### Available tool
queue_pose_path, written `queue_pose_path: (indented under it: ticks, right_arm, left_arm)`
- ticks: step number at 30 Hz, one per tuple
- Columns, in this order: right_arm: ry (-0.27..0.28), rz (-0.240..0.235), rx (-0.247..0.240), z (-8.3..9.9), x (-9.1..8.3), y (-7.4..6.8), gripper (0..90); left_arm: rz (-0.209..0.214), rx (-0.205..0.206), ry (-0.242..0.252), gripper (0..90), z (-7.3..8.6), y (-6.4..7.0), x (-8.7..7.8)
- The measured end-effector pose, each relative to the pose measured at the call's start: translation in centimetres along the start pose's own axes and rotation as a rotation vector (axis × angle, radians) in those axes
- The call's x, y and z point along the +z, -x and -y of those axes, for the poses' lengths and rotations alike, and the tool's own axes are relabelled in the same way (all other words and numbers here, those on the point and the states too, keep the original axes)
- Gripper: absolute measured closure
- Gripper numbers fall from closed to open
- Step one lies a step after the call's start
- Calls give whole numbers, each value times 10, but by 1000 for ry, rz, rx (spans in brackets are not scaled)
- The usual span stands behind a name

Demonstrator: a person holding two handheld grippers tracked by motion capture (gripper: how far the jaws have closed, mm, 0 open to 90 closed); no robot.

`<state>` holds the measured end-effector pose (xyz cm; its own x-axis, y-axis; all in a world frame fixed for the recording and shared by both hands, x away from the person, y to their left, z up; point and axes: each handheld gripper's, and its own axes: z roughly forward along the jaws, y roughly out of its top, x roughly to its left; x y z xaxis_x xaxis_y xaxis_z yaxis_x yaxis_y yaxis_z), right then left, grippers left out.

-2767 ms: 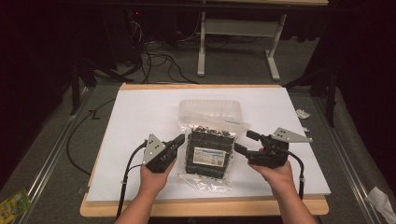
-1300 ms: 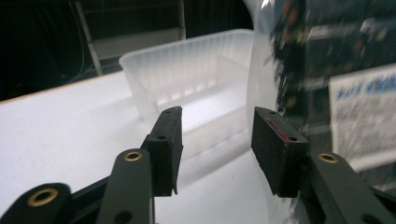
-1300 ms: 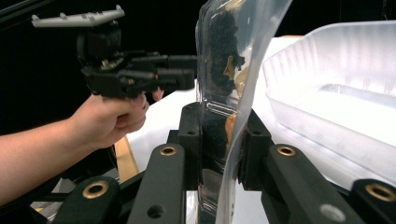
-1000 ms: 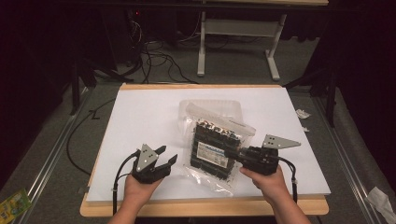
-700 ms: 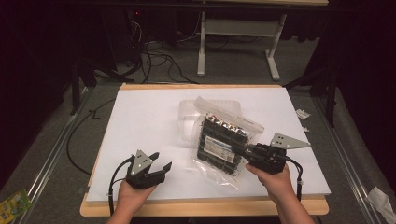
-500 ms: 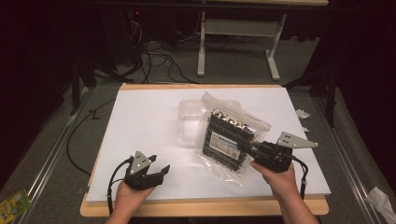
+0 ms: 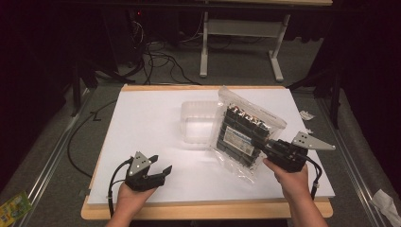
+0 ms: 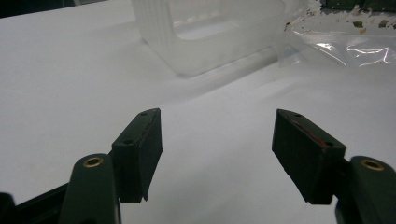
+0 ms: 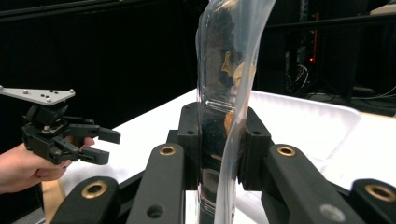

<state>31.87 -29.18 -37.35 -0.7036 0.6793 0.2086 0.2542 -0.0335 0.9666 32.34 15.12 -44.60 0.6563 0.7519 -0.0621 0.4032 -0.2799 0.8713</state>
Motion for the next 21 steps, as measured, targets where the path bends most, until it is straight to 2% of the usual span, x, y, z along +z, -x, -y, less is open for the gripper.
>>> queue_pose_path:
  ticks: [13,18,21]
  right_arm:
    - [48,62,-35,-11,-9,1,758]
    - [51,76,-44,-16,-6,0,758]
    - [68,75,-33,-24,-2,2,758]
  left_arm:
    - [21,25,-6,339,-2,3,4]
    - [22,29,-4,339,-2,3,3]
    - [22,29,0,339,-2,3,2]
